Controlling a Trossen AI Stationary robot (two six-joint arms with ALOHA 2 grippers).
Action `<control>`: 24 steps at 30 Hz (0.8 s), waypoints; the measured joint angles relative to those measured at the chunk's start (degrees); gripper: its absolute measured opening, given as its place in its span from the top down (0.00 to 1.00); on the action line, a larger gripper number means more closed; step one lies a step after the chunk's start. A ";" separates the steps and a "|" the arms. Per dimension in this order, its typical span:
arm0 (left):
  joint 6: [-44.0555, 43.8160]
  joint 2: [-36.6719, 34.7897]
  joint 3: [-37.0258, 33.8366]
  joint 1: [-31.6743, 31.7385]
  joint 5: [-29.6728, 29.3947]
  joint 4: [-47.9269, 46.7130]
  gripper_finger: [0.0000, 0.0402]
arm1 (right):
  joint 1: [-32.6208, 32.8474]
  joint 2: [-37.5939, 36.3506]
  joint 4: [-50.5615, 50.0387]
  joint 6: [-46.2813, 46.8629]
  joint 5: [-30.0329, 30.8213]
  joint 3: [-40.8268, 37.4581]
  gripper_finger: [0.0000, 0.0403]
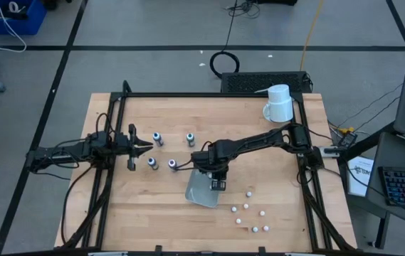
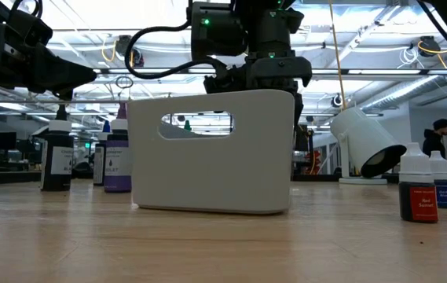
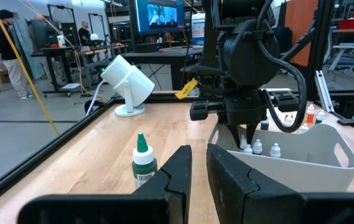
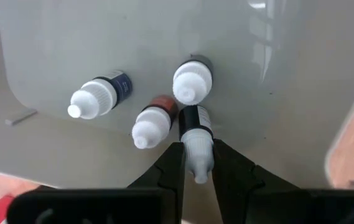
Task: Pick & Place food coloring
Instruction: Put the small black food coloring bottle into the white bin
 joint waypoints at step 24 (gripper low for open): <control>0.01 0.01 0.00 -0.01 0.00 -0.01 0.86 | 0.07 -0.07 1.30 1.51 0.02 -0.17 0.75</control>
